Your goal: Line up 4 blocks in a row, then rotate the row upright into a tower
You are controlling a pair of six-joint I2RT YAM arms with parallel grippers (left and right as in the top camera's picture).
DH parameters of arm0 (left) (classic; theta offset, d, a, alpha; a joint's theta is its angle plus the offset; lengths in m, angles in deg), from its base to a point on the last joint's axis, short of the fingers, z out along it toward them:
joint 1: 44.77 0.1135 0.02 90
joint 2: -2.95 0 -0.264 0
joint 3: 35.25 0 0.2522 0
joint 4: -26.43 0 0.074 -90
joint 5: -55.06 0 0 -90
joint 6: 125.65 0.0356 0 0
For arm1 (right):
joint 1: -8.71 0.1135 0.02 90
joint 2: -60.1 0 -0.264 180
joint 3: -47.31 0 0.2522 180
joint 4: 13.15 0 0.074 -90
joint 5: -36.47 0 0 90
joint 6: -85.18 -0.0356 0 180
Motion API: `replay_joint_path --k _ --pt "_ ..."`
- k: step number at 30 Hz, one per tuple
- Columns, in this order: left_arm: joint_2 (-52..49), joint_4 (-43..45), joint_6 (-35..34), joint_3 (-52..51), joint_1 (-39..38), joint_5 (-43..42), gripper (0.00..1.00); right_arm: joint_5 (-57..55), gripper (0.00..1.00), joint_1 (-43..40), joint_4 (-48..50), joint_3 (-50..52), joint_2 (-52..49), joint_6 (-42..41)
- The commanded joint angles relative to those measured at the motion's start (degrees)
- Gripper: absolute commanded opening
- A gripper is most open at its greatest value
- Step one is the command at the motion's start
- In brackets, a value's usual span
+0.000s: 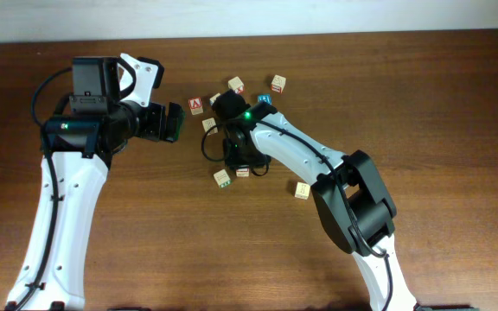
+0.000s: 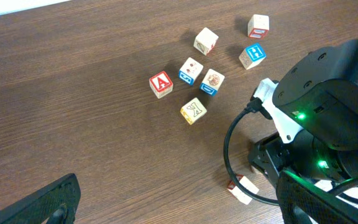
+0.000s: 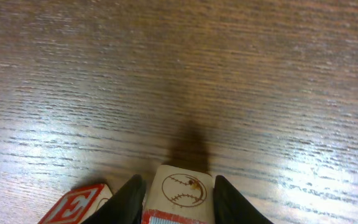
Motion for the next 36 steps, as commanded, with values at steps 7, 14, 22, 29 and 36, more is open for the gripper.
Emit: replay_joint_path --k 7,14,22,29,36 --pt "-0.31 0.09 -0.26 1.01 0.09 -0.07 0.99 0.13 0.33 -2.03 -12.07 -6.43 2.93 4.9" --pt "-0.31 0.09 -0.26 1.01 0.09 -0.07 0.99 -0.15 0.33 -2.78 -18.99 1.46 6.93 2.47" --pt "-0.31 0.09 -0.26 1.01 0.09 -0.07 0.99 -2.49 0.33 -6.71 -14.91 9.53 6.93 -3.37" --pt "-0.31 0.09 -0.26 1.01 0.09 -0.07 0.99 -0.9 0.53 -8.63 -13.9 4.44 7.06 1.07" --pt "-0.31 0.07 -0.26 1.01 0.09 -0.07 0.99 6.34 0.56 2.36 2.84 1.68 6.56 16.7"
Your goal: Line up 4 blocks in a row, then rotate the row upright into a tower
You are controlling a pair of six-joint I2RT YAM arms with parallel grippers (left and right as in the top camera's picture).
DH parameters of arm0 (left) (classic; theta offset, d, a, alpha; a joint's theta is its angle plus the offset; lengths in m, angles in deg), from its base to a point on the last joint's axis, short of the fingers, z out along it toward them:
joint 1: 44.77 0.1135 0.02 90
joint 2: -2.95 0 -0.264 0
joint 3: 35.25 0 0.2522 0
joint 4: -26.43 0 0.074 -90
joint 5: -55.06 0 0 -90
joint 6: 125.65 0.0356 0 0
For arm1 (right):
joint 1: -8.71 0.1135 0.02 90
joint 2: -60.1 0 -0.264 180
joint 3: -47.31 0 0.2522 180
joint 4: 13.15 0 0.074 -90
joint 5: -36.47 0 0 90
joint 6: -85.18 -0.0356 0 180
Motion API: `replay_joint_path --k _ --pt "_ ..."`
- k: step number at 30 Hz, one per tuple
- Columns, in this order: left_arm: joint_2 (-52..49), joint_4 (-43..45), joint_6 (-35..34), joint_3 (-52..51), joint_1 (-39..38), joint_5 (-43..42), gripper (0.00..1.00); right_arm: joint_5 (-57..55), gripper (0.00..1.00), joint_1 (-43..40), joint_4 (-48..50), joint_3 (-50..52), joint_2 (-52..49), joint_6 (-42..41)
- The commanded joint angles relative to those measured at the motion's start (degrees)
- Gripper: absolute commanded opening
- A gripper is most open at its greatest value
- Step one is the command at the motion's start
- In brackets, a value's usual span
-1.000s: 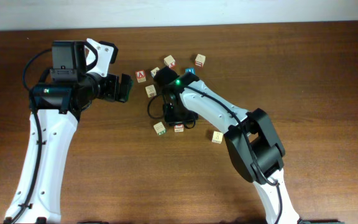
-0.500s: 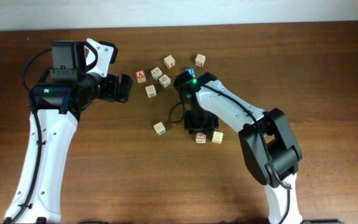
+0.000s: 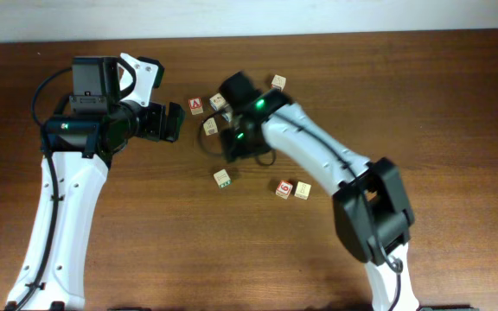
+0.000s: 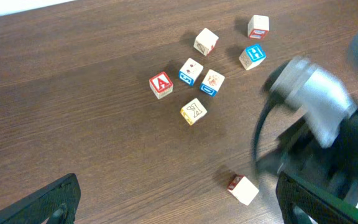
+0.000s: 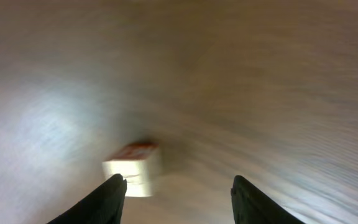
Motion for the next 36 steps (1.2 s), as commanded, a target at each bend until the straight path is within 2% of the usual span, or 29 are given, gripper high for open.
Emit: replay_joint_path --k 1,4,8,11,12,15,17,19,21,24,26,32,34,36 --pt "-0.31 -0.02 -0.26 1.01 0.09 -0.07 0.99 -0.52 0.56 4.11 5.6 3.96 0.44 3.61" --pt "-0.31 0.0 -0.26 1.01 0.09 -0.07 0.99 -0.66 0.61 5.33 10.32 7.45 0.44 6.38" --pt "-0.31 0.0 -0.26 1.01 0.09 -0.07 0.99 -0.68 0.6 5.6 13.88 12.37 0.44 7.8" --pt "-0.31 0.0 -0.26 1.01 0.09 -0.07 0.99 -1.16 0.38 6.25 13.88 12.39 0.44 7.39" --pt "-0.31 0.0 -0.26 1.01 0.09 -0.07 0.99 -2.14 0.32 6.23 13.6 12.39 0.44 5.29" --pt "-0.31 0.0 -0.26 1.01 0.09 -0.07 0.99 -4.98 0.28 6.1 10.97 12.11 0.57 -0.74" --pt "-0.31 0.0 -0.26 1.01 0.09 -0.07 0.99 -10.69 0.28 3.93 3.17 9.44 1.92 -8.72" --pt "-0.31 -0.02 -0.26 1.01 0.09 -0.07 0.99 -10.8 0.27 0.7 -4.26 8.59 2.16 -14.58" --pt "-0.31 0.0 -0.26 1.01 0.09 -0.07 0.99 -10.84 0.31 -1.6 -8.7 9.16 2.14 -16.79" --pt "-0.31 0.0 -0.26 1.01 0.09 -0.07 0.99 -10.8 0.32 -3.43 -9.49 11.21 2.14 -19.71" --pt "-0.31 0.0 -0.26 1.01 0.09 -0.07 0.99 -9.64 0.35 -3.26 -9.64 11.41 2.14 -19.67" --pt "-0.31 0.0 -0.26 1.01 0.11 -0.07 0.99 -4.79 0.36 -3.39 -12.41 11.34 2.14 -18.73" --pt "-0.31 0.0 -0.26 1.01 0.09 -0.07 0.99 -4.79 0.48 -4.5 -13.38 8.96 2.16 -16.98" --pt "-0.31 0.0 -0.26 1.01 0.09 -0.07 0.99 -4.76 0.52 -6.47 -16.41 1.7 2.16 -12.39"
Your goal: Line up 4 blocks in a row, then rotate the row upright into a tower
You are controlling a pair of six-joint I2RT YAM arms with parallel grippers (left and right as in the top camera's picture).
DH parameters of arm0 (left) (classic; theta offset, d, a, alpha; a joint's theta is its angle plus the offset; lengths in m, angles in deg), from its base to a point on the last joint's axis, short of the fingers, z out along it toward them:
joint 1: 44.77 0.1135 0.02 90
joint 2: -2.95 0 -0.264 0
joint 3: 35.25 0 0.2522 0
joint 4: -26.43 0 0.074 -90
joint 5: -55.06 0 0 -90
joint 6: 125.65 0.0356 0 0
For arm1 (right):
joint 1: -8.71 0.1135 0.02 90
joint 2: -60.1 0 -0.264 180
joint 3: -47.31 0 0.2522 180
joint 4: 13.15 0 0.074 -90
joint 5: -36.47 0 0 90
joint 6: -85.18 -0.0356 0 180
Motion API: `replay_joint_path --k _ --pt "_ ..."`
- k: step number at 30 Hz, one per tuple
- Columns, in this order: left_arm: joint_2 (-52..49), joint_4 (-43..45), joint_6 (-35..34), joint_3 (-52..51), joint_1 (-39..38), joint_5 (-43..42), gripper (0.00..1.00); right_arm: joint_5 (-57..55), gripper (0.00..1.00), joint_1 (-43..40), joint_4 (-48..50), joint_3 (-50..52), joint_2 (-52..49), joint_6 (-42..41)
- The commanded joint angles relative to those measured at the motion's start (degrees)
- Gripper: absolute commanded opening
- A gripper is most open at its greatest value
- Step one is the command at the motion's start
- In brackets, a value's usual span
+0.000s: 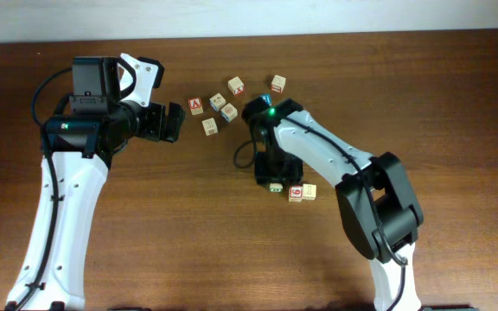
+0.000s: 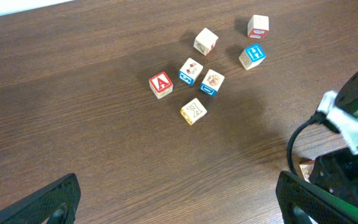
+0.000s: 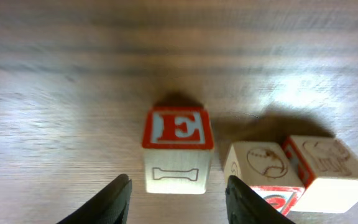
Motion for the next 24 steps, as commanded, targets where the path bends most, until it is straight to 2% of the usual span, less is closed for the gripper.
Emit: replay_joint_path --k 1,3,5,6,8,15,18,20,24 --pt "-0.31 0.0 -0.26 1.01 0.09 -0.07 0.99 0.04 0.54 -3.98 -2.34 -13.84 1.2 8.63" --pt "-0.31 0.0 -0.26 1.01 0.09 -0.07 0.99 0.0 0.55 -6.12 3.15 -20.63 1.2 13.94" --pt "-0.31 0.0 -0.26 1.01 0.09 -0.07 0.99 -4.07 0.57 -6.45 14.62 -20.68 0.22 16.68" --pt "-0.31 0.0 -0.26 1.01 0.09 -0.07 0.99 -7.39 0.67 -6.36 22.6 -20.68 -2.54 18.62" --pt "-0.31 0.0 -0.26 1.01 0.09 -0.07 0.99 -10.62 0.72 -6.47 29.18 -20.68 -7.23 20.11" --pt "-0.31 0.0 -0.26 1.01 0.09 -0.07 0.99 -12.68 0.7 -6.91 34.25 -20.63 -17.55 20.31" --pt "-0.31 0.0 -0.26 1.01 0.09 -0.07 0.99 -12.63 0.6 -7.54 34.62 -20.63 -19.96 20.28" --pt "-0.31 0.0 -0.26 1.01 0.09 -0.07 0.99 -12.63 0.44 -7.54 35.04 -20.63 -19.96 20.28" --pt "-0.31 0.0 -0.26 1.01 0.09 -0.07 0.99 -12.66 0.31 -7.54 34.64 -20.7 -17.31 20.31"
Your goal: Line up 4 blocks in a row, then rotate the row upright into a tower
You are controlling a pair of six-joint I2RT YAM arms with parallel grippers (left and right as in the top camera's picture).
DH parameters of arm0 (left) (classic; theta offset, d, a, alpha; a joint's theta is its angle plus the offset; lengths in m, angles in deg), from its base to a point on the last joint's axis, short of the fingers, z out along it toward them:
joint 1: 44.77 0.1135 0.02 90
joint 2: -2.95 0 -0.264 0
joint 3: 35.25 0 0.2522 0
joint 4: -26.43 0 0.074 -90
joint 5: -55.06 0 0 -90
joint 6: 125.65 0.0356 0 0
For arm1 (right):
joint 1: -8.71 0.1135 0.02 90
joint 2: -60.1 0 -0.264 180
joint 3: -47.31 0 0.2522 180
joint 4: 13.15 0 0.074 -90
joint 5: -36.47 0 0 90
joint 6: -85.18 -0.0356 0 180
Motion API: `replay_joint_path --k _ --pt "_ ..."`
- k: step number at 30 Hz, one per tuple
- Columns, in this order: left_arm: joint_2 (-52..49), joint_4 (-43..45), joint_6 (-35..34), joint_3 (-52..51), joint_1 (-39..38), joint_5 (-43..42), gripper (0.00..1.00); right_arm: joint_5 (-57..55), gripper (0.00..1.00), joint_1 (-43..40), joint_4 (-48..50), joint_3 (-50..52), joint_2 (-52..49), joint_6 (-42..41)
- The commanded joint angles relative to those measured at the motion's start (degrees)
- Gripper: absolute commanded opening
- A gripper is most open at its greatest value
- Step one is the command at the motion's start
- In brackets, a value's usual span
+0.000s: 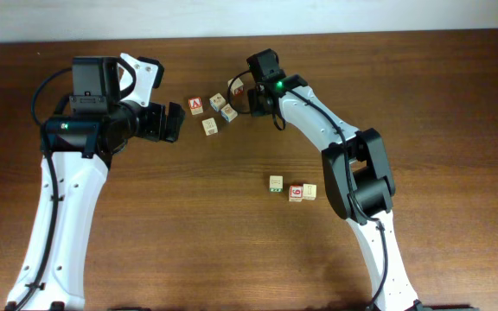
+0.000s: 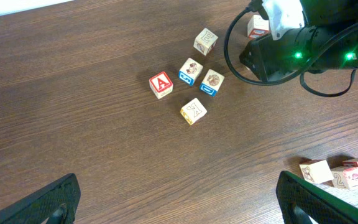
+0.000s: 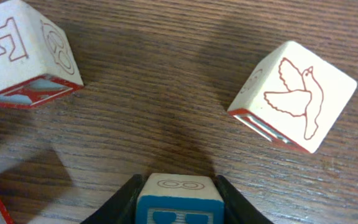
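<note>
My right gripper [image 3: 178, 190] is shut on a blue-faced block [image 3: 179, 208] at the back of the table; it reaches in at the cluster's right [image 1: 252, 101]. A bird block [image 3: 294, 96] and a red letter block [image 3: 27, 53] lie just beyond it. Three blocks stand in a row in front: a pale one [image 1: 276, 183], a red "6" [image 1: 295, 192] and another pale one [image 1: 309, 191]. The "A" block [image 2: 161, 84] and three others [image 2: 193, 111] lie left of the right gripper. My left gripper [image 2: 179, 214] hangs open and high, off to the left.
The right arm [image 1: 318, 130] stretches across the table from the front right to the back cluster. The left arm [image 1: 67, 190] runs along the left side. The table's back edge [image 1: 318, 36] lies just behind the blocks.
My right gripper was open astride the "E" block at the front row. It is now at the back cluster, shut on the blue block. The "E" block stays in the row.
My right gripper was shut on the baseball block mid-table, beside the "E" block. Then that block stood front right by another, and the gripper was open. Then the gripper straddled the "E" block, set beside those two. Now it grips the blue block at the back.
</note>
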Motion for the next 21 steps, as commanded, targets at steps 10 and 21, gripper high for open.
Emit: replay_joint_path --k 10,21 --pt "-0.31 0.11 -0.26 0.94 0.09 -0.07 0.99 22.08 0.32 4.57 -36.17 4.57 17.49 -3.39" --pt "-0.31 0.11 -0.26 0.94 0.09 -0.07 0.99 5.29 0.35 13.57 -22.56 22.32 17.49 -19.17"
